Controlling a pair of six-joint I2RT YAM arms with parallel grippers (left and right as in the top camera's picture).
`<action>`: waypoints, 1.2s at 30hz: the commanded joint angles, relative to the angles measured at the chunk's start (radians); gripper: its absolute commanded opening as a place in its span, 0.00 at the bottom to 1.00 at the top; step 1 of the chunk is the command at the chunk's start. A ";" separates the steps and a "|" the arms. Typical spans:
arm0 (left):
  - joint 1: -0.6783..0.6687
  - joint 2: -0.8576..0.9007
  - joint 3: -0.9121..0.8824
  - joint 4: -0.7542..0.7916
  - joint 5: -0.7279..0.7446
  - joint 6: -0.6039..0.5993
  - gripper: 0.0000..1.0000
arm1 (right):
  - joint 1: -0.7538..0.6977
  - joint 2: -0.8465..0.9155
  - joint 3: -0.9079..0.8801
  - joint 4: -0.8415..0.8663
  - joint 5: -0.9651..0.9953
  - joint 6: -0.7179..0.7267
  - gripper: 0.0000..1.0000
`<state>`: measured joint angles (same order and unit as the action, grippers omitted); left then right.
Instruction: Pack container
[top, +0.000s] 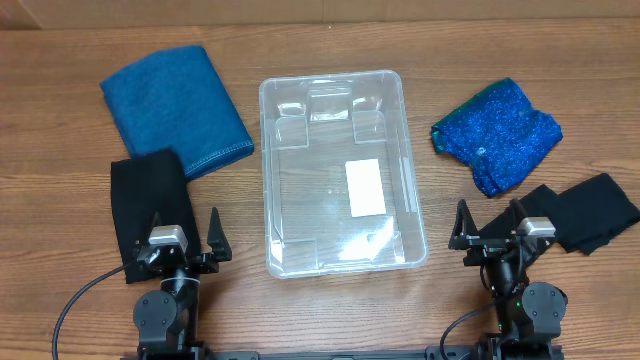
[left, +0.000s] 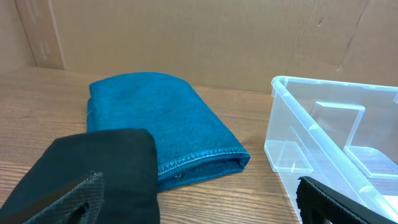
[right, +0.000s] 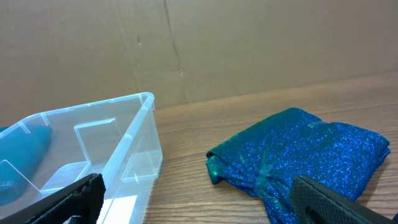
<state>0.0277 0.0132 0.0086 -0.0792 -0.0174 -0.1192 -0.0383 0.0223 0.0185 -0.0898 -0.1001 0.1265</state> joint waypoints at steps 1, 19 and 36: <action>-0.002 -0.008 -0.002 0.001 0.015 0.023 1.00 | 0.005 -0.005 -0.006 0.006 0.006 0.000 1.00; -0.002 -0.008 -0.002 0.001 0.015 0.023 1.00 | 0.005 -0.005 -0.006 0.006 0.006 0.000 1.00; -0.002 -0.008 0.002 -0.002 0.034 -0.057 1.00 | 0.005 0.002 -0.004 0.005 -0.021 0.145 1.00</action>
<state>0.0277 0.0132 0.0086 -0.0784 -0.0113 -0.1238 -0.0387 0.0223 0.0185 -0.0902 -0.1074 0.1749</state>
